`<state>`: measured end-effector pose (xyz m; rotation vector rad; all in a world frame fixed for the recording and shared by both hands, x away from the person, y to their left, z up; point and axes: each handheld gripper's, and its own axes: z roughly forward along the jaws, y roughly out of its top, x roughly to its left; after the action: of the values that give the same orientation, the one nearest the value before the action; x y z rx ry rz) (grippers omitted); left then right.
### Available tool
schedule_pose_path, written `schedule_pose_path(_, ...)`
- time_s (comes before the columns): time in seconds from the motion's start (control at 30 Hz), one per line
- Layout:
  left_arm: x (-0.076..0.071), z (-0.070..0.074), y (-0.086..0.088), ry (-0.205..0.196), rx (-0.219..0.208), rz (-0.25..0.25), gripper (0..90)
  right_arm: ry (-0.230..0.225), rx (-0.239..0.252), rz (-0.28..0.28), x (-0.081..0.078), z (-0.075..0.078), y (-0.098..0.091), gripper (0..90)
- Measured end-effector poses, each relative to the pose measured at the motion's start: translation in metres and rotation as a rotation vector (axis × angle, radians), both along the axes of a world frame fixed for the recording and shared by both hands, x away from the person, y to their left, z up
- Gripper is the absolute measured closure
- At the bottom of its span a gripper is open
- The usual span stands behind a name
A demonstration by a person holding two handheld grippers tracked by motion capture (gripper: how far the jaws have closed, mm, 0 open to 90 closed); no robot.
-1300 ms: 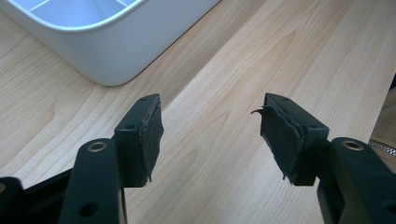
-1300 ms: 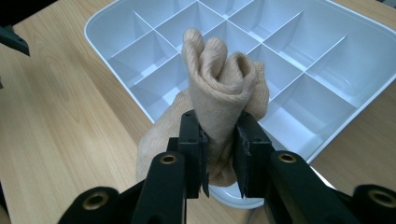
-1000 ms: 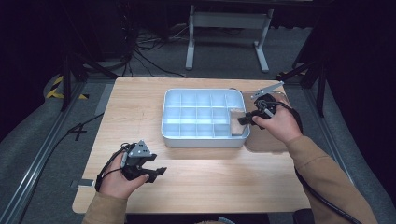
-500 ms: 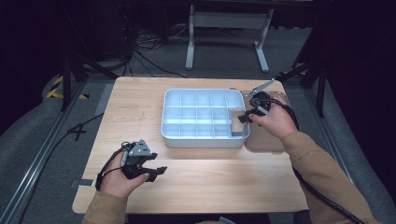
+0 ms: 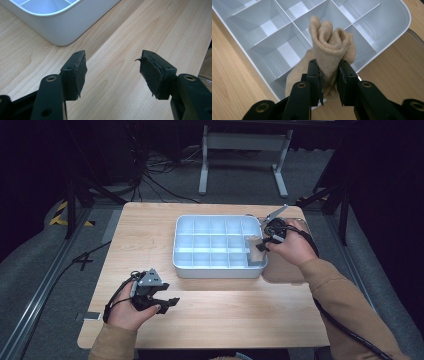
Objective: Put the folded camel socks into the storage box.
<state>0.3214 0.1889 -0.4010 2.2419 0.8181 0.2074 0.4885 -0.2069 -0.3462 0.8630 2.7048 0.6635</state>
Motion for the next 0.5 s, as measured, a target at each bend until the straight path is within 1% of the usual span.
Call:
schedule_pose_path(0.03, 0.0, 0.0, 0.0, -0.002, 0.002, -0.004, 38.8, 0.01, 0.0, 0.001, 0.0, -0.001, 0.001, 74.2)
schedule_pose_path(0.1, 0.0, 0.0, 0.001, -0.001, 0.002, -0.003, 38.8, 0.008, -0.025, -0.005, 0.002, -0.005, 0.002, 74.2)
schedule_pose_path(0.13, 0.0, 0.0, 0.001, 0.002, 0.0, -0.001, 38.7, 0.018, -0.024, -0.006, 0.002, -0.007, 0.003, 74.2)
schedule_pose_path(0.23, 0.0, -0.001, 0.001, 0.004, 0.003, -0.002, 38.7, 0.022, -0.052, -0.007, 0.003, -0.013, 0.006, 74.2)
schedule_pose_path(0.3, 0.001, -0.001, 0.002, 0.004, 0.004, -0.004, 38.7, 0.036, -0.069, -0.003, 0.004, -0.017, 0.008, 74.3)
schedule_pose_path(0.37, 0.001, -0.001, 0.002, 0.004, 0.004, -0.004, 38.7, 0.044, -0.072, -0.002, 0.004, -0.019, 0.009, 74.3)
schedule_pose_path(0.4, 0.0, -0.001, 0.002, 0.007, 0.0, 0.003, 38.7, 0.064, -0.096, 0.001, 0.004, -0.024, 0.013, 74.4)
schedule_pose_path(0.43, 0.0, -0.001, 0.002, 0.007, -0.001, 0.003, 38.7, 0.064, -0.096, 0.001, 0.004, -0.024, 0.013, 74.4)
schedule_pose_path(0.5, 0.0, -0.001, 0.002, 0.006, -0.001, 0.003, 38.7, 0.081, -0.114, 0.007, 0.003, -0.028, 0.015, 74.5)
